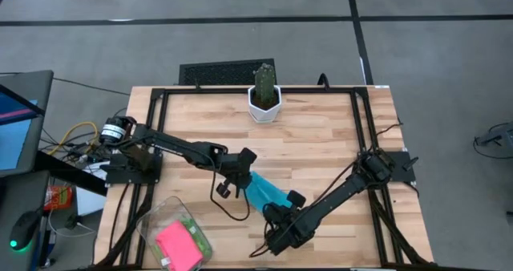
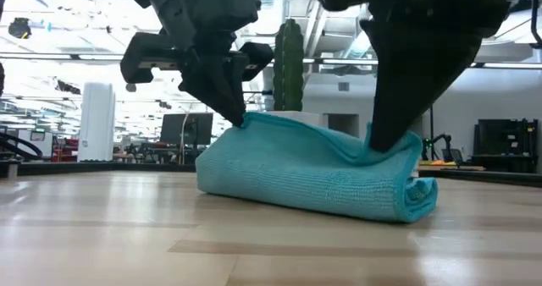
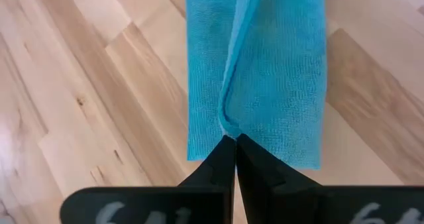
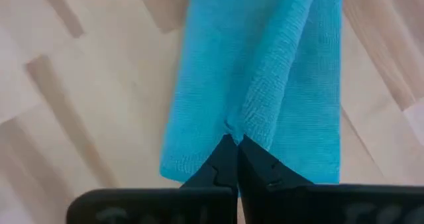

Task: Fold microfiber towels
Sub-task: Fold the blue microfiber towel

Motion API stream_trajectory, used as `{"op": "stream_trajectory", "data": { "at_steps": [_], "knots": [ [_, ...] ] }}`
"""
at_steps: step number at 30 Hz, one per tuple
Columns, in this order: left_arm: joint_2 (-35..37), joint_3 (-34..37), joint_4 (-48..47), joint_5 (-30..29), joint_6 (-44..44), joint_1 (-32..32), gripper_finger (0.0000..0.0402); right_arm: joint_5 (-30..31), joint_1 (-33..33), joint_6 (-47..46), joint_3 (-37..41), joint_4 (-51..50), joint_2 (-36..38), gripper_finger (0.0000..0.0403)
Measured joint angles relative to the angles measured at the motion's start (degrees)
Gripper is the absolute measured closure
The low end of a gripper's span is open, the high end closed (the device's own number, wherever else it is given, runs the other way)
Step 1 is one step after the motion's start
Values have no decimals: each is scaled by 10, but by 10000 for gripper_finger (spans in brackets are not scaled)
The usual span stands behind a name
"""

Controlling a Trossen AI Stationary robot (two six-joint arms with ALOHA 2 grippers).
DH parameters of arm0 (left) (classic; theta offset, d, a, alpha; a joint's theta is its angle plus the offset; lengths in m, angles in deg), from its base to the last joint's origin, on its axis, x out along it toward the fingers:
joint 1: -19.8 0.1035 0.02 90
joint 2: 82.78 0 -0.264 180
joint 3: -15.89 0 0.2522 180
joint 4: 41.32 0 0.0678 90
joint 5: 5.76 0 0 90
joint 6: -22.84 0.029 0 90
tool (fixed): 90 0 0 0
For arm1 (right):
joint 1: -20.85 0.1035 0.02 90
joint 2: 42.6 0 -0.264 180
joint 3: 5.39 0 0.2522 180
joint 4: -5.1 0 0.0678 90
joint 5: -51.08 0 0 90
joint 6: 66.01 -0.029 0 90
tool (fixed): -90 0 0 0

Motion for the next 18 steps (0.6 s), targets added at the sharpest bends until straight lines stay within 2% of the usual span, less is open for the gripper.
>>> {"op": "stream_trajectory", "data": {
  "at_steps": [9, 18],
  "knots": [
    [0, 30, 12, 0, 8, 8, 401, -11, -19, 9, 32, 2, 0, 377],
    [-1, 32, 73, -10, 8, 12, 401, -31, -22, 6, 42, -16, 1, 377]
  ]
}}
